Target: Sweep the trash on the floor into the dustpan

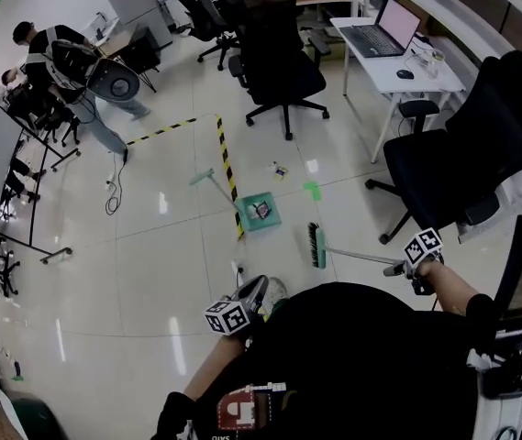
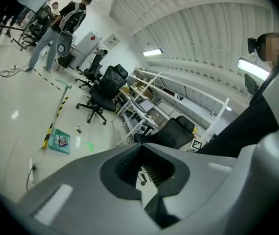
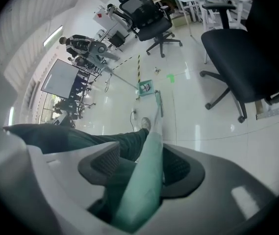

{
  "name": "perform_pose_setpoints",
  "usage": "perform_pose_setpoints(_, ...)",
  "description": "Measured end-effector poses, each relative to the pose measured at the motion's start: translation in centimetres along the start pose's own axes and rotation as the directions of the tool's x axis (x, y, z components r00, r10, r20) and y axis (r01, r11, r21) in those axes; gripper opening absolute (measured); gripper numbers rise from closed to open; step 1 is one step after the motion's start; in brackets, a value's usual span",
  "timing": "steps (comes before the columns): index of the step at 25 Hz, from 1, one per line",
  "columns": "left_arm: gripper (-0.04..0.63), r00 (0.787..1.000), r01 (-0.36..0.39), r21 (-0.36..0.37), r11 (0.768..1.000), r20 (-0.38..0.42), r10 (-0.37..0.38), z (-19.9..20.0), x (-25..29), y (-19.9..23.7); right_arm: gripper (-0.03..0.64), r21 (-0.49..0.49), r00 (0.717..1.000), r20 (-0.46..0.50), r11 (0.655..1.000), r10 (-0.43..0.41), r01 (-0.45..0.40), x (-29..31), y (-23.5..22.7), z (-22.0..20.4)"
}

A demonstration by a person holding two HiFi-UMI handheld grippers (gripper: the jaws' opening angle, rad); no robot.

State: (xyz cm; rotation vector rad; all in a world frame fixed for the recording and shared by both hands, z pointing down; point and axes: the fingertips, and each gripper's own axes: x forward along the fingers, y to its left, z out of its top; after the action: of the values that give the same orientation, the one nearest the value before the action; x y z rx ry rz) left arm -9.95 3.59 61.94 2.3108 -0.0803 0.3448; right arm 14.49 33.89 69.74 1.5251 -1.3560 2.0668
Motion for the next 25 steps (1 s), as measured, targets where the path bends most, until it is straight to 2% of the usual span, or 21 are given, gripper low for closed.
perform_pose_setpoints(4, -0.002, 0.996, 0.037, 0.052, 0.998, -0.077, -0.033, 9.5, 1.2, 5.9, 0.253, 0.021, 0.999, 0.014, 0.999, -0.036, 0.036, 0.0, 5.2, 10.1)
perform_pose_setpoints(7, -0.002, 0.997, 0.024, 0.043, 0.999, -0.08, -0.02, 14.6, 1.0, 10.1, 0.252, -0.018, 0.998, 0.022, 0.998, -0.062, 0.063, 0.2, 8.5, 17.8)
perform_pose_setpoints(12, -0.002, 0.997, -0.041, 0.001, 0.999, -0.073, 0.041, 18.1, 1.3, 15.1, 0.252, -0.096, 0.995, 0.023, 0.99, -0.099, 0.101, 1.1, 10.4, 28.9)
perform_pose_setpoints(16, -0.002, 0.99, -0.14, -0.022, 0.99, -0.034, 0.14, 20.3, 1.4, 17.7, 0.252, -0.155, 0.994, 0.004, 0.982, -0.113, 0.113, 2.2, 9.2, 37.2)
perform_pose_setpoints(19, -0.002, 0.972, -0.233, -0.037, 0.972, -0.027, 0.232, 20.8, 2.1, 18.2, 0.252, -0.204, 0.991, -0.043, 0.972, -0.13, 0.119, 2.8, 6.6, 43.1)
perform_pose_setpoints(21, -0.002, 0.952, -0.305, -0.05, 0.951, -0.034, 0.303, 21.2, 2.6, 18.7, 0.252, -0.226, 0.988, -0.078, 0.967, -0.137, 0.116, 3.5, 4.7, 47.2)
perform_pose_setpoints(25, -0.002, 0.904, -0.411, -0.176, 0.895, 0.047, 0.424, 22.5, 4.1, 18.6, 0.25, -0.326, 0.968, -0.151, 0.934, -0.202, 0.144, 4.2, 1.8, 55.7)
